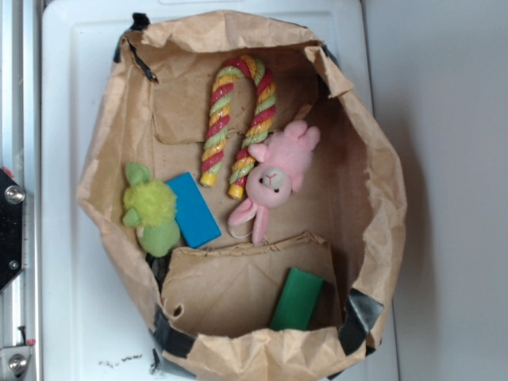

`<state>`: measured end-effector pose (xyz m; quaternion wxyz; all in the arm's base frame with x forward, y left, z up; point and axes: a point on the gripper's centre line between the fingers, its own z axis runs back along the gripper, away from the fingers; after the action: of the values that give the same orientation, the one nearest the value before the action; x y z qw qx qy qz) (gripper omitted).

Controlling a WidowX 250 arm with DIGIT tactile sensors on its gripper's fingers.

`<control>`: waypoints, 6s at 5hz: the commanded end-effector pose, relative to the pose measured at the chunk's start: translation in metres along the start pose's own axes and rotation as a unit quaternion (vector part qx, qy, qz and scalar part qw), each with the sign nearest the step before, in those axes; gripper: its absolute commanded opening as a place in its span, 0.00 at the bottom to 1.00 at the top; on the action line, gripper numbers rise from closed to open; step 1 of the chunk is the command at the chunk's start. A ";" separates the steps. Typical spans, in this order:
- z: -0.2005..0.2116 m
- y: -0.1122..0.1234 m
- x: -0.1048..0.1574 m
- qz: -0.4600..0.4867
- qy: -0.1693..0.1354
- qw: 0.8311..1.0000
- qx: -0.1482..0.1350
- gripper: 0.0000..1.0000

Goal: Grab the pink bunny.

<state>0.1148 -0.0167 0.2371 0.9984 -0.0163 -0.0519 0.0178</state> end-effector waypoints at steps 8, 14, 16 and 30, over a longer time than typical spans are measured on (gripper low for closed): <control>-0.103 0.023 0.156 0.187 -0.074 0.980 -0.007 1.00; -0.117 0.030 0.146 0.293 -0.064 0.953 0.036 1.00; -0.135 0.043 0.164 0.309 -0.064 0.948 0.050 1.00; -0.187 0.063 0.182 0.354 -0.093 0.929 0.056 1.00</control>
<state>0.3007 0.0391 0.0437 0.9225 0.0357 -0.0950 0.3725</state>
